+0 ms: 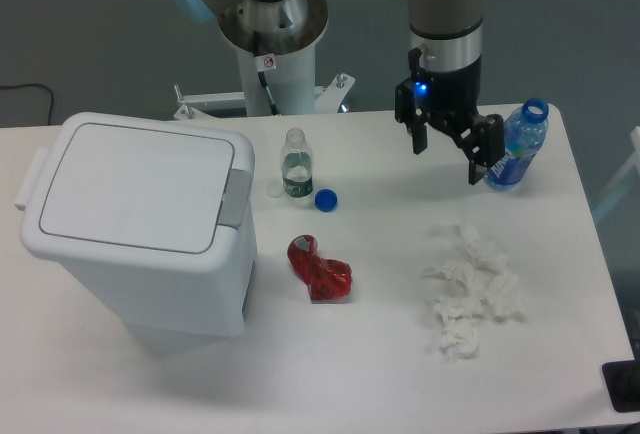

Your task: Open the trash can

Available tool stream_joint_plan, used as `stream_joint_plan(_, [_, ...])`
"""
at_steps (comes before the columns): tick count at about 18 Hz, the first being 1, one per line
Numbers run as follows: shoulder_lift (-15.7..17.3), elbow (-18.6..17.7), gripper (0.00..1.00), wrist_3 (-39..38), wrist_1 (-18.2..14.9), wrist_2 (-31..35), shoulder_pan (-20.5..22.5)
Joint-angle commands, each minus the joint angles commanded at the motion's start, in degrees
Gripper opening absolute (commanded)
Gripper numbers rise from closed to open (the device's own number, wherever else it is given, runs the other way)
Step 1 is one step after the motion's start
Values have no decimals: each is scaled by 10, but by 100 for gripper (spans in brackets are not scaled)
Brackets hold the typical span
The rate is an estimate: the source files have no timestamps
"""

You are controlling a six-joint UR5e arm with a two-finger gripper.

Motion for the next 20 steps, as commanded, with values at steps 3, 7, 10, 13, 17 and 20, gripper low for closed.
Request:
stream_joint_plan(3, [0,0,100,0,-1,2,0])
stream_joint_plan(7, [-1,-1,100,-24,3,-2,-10])
stream_joint_plan(10, [-3,3,100,-33,10,-4,-10])
stream_joint_plan(13, [-3,19,100,-40,8,-4,-11])
stream_joint_plan(17, [-2,40,100,-98,5,-7,-33])
stream_joint_plan(20, [-2,47,100,-163,6,-22,-40])
